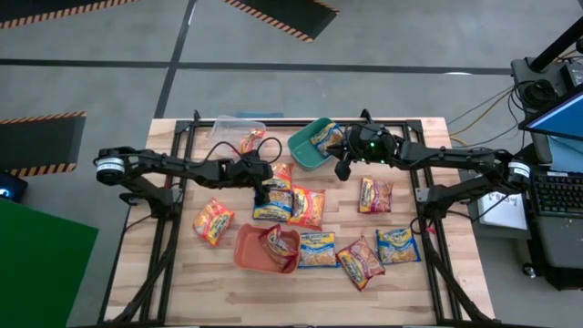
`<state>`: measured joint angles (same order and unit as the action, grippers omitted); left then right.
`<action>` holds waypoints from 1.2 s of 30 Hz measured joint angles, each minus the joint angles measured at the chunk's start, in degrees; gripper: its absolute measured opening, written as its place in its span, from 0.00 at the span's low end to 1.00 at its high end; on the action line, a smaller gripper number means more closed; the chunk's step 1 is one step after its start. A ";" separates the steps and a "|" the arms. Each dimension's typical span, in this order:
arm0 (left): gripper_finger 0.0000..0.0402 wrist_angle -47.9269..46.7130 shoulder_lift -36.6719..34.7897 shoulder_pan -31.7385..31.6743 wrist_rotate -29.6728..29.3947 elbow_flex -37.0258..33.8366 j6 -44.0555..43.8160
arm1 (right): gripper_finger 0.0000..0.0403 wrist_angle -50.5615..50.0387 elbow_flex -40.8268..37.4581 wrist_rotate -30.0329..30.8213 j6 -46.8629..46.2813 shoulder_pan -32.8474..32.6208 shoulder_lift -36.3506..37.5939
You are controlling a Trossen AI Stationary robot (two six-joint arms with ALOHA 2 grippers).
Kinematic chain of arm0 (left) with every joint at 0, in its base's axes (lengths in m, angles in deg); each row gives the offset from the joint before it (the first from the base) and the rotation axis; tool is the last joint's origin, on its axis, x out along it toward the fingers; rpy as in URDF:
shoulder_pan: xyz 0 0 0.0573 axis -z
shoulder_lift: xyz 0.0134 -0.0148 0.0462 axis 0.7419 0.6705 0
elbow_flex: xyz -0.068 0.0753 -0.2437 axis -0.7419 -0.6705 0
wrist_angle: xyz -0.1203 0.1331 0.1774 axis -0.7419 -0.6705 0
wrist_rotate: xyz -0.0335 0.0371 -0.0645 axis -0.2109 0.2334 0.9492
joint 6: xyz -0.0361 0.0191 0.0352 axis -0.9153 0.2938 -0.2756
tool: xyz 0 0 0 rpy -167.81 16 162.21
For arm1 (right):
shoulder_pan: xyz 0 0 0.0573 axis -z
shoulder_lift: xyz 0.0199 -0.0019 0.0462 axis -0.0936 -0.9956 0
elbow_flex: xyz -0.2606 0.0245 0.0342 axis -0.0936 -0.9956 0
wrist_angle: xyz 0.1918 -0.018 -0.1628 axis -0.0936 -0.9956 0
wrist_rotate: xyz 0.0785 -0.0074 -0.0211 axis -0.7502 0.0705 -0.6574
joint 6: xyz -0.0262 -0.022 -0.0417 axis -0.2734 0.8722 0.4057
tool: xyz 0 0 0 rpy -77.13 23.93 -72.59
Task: Sort Maruchan noodles
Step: Put the orange noodle pack into the transparent bin
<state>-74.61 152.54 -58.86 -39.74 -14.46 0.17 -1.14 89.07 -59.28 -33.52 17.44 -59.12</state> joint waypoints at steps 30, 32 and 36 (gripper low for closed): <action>0.16 5.52 -0.04 0.00 -2.69 -0.11 -4.07 | 0.08 0.00 -0.01 0.34 0.46 0.00 0.00; 0.15 5.52 -0.04 0.00 -2.69 -0.11 -4.07 | 0.08 0.00 -0.02 0.34 0.46 0.00 0.00; 0.14 5.54 -0.04 0.00 -2.67 -0.11 -4.07 | 0.08 0.00 -0.02 0.35 0.46 0.00 0.00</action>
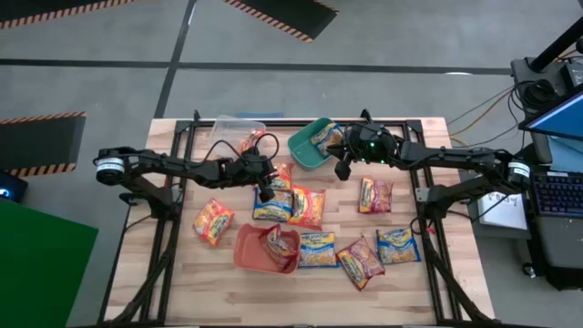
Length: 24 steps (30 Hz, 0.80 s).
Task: Sort Maruchan noodles
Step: Put the orange noodle pack into the transparent bin
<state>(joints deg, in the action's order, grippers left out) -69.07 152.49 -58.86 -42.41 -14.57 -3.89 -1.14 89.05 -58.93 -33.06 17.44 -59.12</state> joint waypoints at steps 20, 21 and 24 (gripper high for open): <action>0.11 9.78 0.00 0.04 0.20 -8.39 -1.60 | 0.08 0.93 0.00 0.00 0.02 0.00 0.00; 0.11 9.86 0.00 0.04 0.20 -8.75 -1.56 | 0.08 1.22 0.00 0.00 0.02 0.00 0.00; 0.11 9.82 0.00 0.04 0.20 -9.59 -1.62 | 0.08 1.10 0.00 0.00 0.02 0.00 0.00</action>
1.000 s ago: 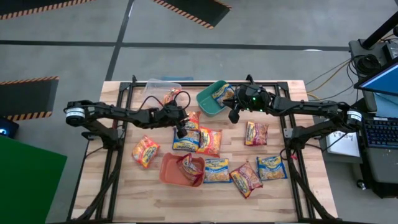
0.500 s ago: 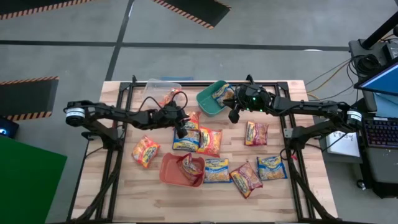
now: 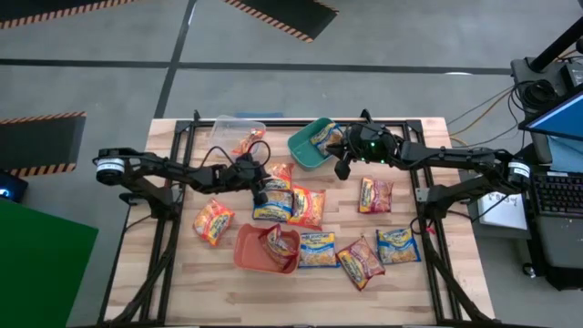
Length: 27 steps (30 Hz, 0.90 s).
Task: Sort Maruchan noodles
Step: Put the orange noodle pack into the transparent bin
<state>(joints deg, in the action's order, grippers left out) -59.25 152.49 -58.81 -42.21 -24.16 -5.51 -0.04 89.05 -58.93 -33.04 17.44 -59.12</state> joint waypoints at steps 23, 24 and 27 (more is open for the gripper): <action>0.11 -0.86 0.00 0.00 -0.02 -3.31 -1.64 | 0.08 0.02 0.00 0.00 -0.42 0.00 0.00; 0.11 -0.84 0.00 0.00 -0.02 -3.41 -1.79 | 0.08 0.00 0.00 0.00 -0.42 0.00 0.00; 0.11 -1.82 0.00 0.00 -0.02 -3.56 -2.95 | 0.08 0.00 0.00 0.00 -0.42 0.00 0.00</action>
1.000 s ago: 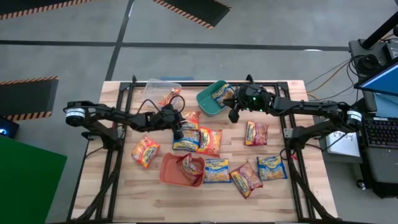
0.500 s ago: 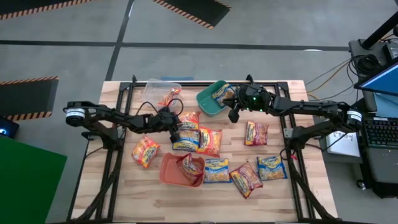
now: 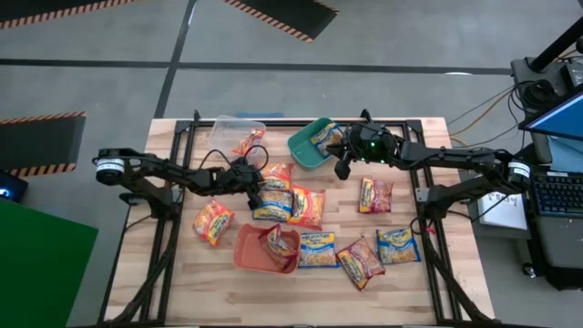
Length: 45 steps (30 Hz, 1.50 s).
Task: Sort Maruchan noodles
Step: Put the orange noodle pack into the transparent bin
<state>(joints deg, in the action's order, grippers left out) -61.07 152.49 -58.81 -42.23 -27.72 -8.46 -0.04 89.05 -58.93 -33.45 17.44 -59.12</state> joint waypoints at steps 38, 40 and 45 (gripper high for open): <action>0.10 -4.34 -25.78 2.25 11.39 -4.85 2.20 | 0.08 1.25 0.00 -0.05 -14.81 -5.90 -3.71; 0.10 -2.02 -27.56 2.25 11.37 -6.59 1.17 | 0.08 3.52 0.00 -0.04 -15.10 -7.26 -5.62; 0.10 2.83 -30.23 2.25 11.33 -10.96 -2.06 | 0.08 10.38 0.96 -0.21 -13.54 -8.70 -10.39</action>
<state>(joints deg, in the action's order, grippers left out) -58.23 122.26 -56.56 -30.90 -38.68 -10.53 10.34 90.00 -59.14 -47.00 8.74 -69.52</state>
